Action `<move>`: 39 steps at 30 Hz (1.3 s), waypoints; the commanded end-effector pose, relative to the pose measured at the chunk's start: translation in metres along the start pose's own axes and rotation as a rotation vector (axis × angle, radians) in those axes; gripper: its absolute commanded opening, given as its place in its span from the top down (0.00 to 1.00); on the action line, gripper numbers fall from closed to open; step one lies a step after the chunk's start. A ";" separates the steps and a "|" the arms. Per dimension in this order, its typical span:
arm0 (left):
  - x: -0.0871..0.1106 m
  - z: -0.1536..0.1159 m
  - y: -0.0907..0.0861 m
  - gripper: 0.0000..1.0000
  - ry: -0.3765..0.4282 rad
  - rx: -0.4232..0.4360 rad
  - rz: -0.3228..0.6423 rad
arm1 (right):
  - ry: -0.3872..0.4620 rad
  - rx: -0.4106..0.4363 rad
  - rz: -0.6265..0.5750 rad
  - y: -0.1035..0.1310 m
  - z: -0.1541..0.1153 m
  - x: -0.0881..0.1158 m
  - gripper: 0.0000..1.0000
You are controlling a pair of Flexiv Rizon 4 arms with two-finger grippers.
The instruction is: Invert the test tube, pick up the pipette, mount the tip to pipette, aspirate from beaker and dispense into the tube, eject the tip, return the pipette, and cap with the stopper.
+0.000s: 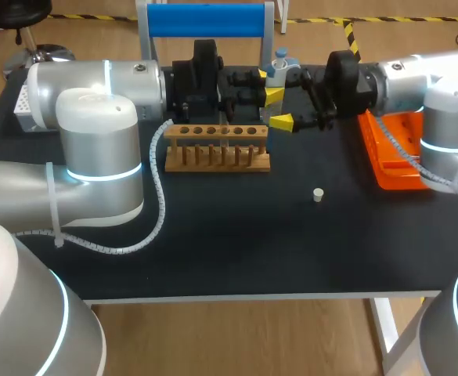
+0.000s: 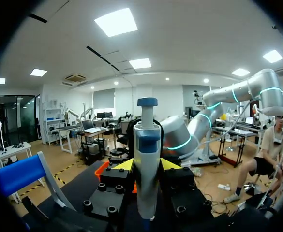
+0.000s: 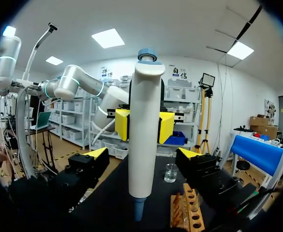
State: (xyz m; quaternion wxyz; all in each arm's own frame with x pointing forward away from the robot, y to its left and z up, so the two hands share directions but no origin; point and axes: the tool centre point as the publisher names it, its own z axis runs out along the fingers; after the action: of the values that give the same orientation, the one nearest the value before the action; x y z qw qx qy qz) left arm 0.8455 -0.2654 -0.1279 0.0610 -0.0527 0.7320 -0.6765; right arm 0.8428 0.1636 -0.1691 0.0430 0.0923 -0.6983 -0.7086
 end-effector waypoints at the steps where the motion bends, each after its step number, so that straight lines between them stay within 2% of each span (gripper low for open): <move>1: 0.001 0.001 0.001 1.00 -0.004 0.004 0.001 | -0.001 0.000 -0.001 0.001 -0.006 0.002 0.00; 12: 0.001 0.001 0.001 1.00 -0.004 0.004 0.001 | -0.005 -0.008 -0.003 0.001 -0.026 0.001 0.00; 23: 0.001 0.001 0.001 1.00 -0.004 0.004 0.001 | -0.073 -0.005 -0.009 -0.001 -0.064 -0.011 0.00; 30: 0.001 0.001 0.001 1.00 -0.004 0.004 0.001 | -0.183 0.046 -0.007 -0.008 -0.099 -0.045 0.00; 34: 0.001 0.001 0.001 1.00 -0.004 0.004 0.001 | -0.238 0.070 -0.023 -0.002 -0.112 -0.074 0.00; 39: 0.001 0.001 0.001 1.00 -0.004 0.004 0.001 | -0.295 0.091 -0.039 0.010 -0.115 -0.116 0.00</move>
State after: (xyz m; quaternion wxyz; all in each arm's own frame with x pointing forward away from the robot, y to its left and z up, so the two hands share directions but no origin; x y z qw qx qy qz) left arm 0.8455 -0.2654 -0.1279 0.0609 -0.0527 0.7320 -0.6765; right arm 0.9585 0.0628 -0.1591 -0.0810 0.0003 -0.7217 -0.6874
